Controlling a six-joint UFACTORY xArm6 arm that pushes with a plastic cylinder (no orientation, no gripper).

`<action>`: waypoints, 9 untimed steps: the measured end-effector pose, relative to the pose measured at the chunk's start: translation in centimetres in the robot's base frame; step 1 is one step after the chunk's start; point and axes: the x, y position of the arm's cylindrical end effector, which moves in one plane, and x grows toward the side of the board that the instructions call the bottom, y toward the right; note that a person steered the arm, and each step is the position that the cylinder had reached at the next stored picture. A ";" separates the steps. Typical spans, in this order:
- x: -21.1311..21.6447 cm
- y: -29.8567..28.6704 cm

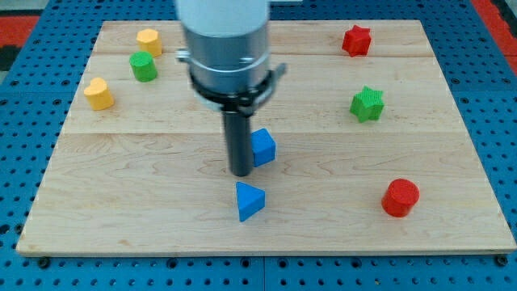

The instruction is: Move the blue cube towards the top center

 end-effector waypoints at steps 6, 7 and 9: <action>-2.1 1.6; -6.0 1.5; -9.4 2.3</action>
